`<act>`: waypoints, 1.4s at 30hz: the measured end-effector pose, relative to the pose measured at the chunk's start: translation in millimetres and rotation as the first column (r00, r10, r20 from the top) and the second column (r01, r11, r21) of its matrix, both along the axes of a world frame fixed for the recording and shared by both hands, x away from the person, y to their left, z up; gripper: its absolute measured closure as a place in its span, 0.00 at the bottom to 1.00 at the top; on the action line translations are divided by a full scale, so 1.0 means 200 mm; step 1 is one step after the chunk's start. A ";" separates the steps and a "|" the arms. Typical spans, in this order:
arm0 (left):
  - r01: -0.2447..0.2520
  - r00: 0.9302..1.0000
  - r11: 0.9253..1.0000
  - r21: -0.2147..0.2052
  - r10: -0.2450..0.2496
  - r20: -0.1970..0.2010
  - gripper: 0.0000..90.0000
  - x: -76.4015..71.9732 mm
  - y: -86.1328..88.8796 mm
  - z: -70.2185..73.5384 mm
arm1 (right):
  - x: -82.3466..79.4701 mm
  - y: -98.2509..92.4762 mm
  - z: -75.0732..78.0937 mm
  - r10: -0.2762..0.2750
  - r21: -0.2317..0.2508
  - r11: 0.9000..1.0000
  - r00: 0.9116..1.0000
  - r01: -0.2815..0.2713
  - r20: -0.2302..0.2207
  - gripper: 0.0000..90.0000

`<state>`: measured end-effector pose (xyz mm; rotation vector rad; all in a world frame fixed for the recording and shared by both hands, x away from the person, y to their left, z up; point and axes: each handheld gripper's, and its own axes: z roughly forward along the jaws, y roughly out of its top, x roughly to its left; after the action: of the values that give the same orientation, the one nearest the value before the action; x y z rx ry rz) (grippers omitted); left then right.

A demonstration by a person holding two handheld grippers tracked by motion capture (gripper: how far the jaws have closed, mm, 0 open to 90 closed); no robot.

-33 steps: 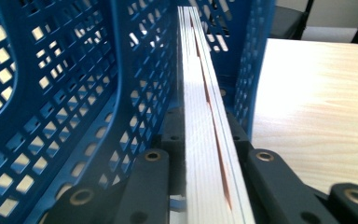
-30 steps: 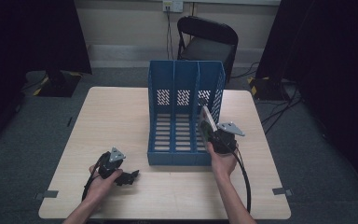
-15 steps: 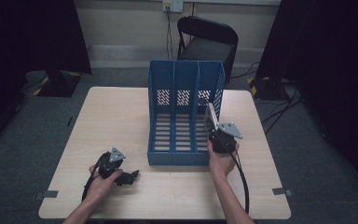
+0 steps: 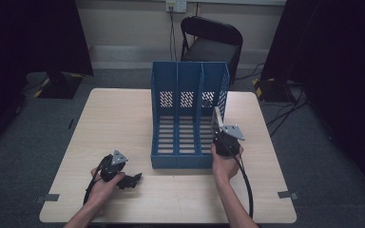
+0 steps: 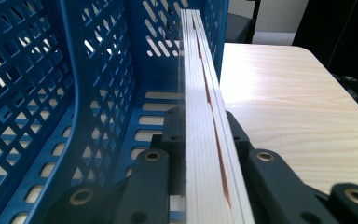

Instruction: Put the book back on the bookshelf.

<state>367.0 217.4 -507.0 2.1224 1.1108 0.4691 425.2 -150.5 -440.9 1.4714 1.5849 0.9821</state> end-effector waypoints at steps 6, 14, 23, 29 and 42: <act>0.001 1.000 1.000 0.001 -0.001 0.000 0.00 0.00 0.00 0.00 | 0.00 -0.01 0.02 0.008 -0.003 1.000 1.000 -0.008 0.005 0.83; 0.001 1.000 1.000 0.001 -0.001 0.000 0.00 0.00 0.00 0.00 | 0.02 -0.01 0.05 0.011 -0.004 1.000 1.000 -0.011 -0.016 0.85; 0.000 1.000 1.000 0.000 0.000 0.000 0.00 0.00 0.00 0.00 | 0.01 0.02 0.04 -0.066 0.003 0.998 0.998 0.066 0.013 0.85; 0.001 1.000 1.000 0.001 -0.001 0.000 0.00 0.00 0.00 0.00 | 0.01 0.01 0.04 -0.050 -0.016 0.999 0.999 0.050 0.009 0.85; 0.000 1.000 1.000 -0.001 0.000 -0.001 0.00 0.00 0.00 0.00 | 0.01 0.00 0.04 -0.032 -0.024 0.999 1.000 0.031 -0.001 0.81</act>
<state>366.3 217.3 -507.1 2.1220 1.1113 0.4679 427.7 -149.9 -432.0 1.4764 1.5646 0.9413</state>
